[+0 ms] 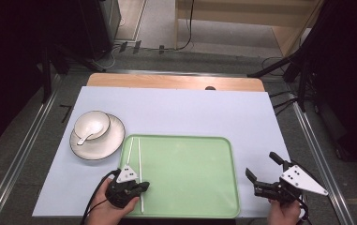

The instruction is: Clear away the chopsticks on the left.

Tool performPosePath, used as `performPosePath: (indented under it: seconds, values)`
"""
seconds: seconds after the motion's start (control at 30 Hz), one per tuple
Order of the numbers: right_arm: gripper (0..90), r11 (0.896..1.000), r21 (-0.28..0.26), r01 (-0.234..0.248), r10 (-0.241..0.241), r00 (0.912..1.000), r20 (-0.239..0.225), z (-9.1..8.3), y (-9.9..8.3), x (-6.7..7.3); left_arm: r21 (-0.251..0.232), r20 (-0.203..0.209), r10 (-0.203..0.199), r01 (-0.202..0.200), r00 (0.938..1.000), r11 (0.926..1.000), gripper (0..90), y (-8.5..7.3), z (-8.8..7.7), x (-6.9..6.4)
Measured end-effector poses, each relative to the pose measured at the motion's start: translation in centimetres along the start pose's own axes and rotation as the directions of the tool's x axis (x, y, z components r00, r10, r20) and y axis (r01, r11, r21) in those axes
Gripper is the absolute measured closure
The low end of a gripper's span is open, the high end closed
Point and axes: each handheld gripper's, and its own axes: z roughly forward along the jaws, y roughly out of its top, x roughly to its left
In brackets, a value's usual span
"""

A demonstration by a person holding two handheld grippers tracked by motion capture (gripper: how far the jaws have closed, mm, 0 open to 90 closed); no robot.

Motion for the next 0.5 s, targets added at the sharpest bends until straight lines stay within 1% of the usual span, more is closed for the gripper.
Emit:
performPosePath:
  seconds: [0.07,0.27,0.5]
  values:
    - [1.6,1.0,0.0,0.001,-0.001,1.0,0.001,-0.03,0.0,0.03,-0.001,0.011,-0.005,0.005,0.9999,1.0,90.0,-0.04,-0.03,0.04]
    - [1.6,1.0,0.0,-0.003,0.003,1.0,0.007,-0.11,-0.04,-0.11,0.016,0.005,-0.001,0.001,1.0,0.9999,90.0,-0.38,0.13,0.37]
    - [1.6,1.0,0.002,0.0,0.0,0.9999,0.011,-0.07,-0.05,-0.11,0.019,0.018,-0.013,0.012,0.9997,0.9998,90.0,-0.52,-0.1,0.94]
